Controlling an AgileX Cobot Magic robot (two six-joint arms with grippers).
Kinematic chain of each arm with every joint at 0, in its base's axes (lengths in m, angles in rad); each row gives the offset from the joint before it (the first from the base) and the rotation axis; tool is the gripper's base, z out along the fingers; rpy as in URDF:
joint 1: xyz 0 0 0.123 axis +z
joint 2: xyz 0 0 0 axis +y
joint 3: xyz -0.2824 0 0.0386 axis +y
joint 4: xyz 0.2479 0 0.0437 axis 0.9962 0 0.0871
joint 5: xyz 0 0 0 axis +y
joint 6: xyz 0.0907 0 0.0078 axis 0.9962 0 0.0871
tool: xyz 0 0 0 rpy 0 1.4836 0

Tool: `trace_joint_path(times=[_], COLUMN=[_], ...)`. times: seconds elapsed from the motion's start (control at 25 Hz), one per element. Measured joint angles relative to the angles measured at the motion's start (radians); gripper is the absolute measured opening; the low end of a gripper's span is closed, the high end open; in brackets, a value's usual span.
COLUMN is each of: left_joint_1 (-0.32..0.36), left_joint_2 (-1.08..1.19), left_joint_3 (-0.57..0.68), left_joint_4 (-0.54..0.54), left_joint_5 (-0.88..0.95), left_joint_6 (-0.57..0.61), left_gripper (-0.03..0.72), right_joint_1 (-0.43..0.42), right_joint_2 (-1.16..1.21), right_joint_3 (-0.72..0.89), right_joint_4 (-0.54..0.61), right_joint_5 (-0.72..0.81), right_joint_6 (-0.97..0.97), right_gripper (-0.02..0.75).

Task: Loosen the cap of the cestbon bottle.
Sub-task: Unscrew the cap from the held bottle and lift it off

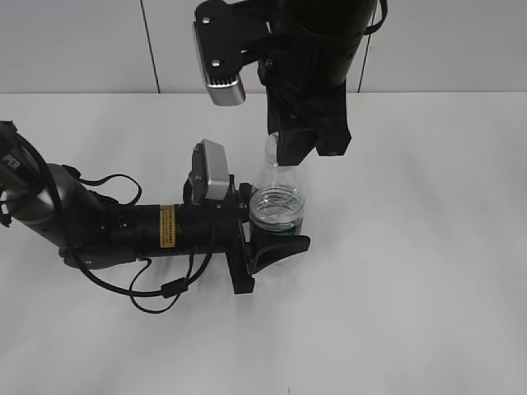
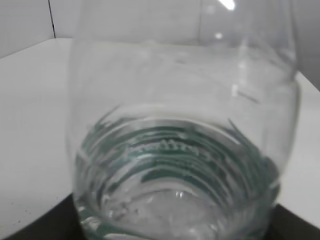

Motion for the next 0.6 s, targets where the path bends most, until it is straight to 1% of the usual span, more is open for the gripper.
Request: trace_joint_path(times=[0.16,0.28,0.4,0.6], left_joint_1=[0.000,0.000,0.000,0.000], left_joint_2=[-0.001,0.001,0.001,0.001], left_joint_3=[-0.001,-0.001,-0.001,-0.001], left_joint_4=[-0.002,0.020,0.049,0.056], left_joint_5=[-0.010,0.037,0.045,0.044], left_joint_6=[0.000,-0.001,-0.001,-0.001], left_gripper=[0.412,0.412,0.412,0.412], right_joint_1=[0.000,0.000,0.000,0.000], right_joint_2=[-0.007,-0.010,-0.010,-0.010], right_joint_3=[0.001,0.000,0.000,0.000], right_joint_4=[-0.001,-0.002,-0.002,-0.029], right_joint_5=[0.001,0.000,0.000,0.000], right_joint_6=[-0.023,-0.043,-0.095,-0.172], right_gripper=[0.293,0.293,0.293,0.293])
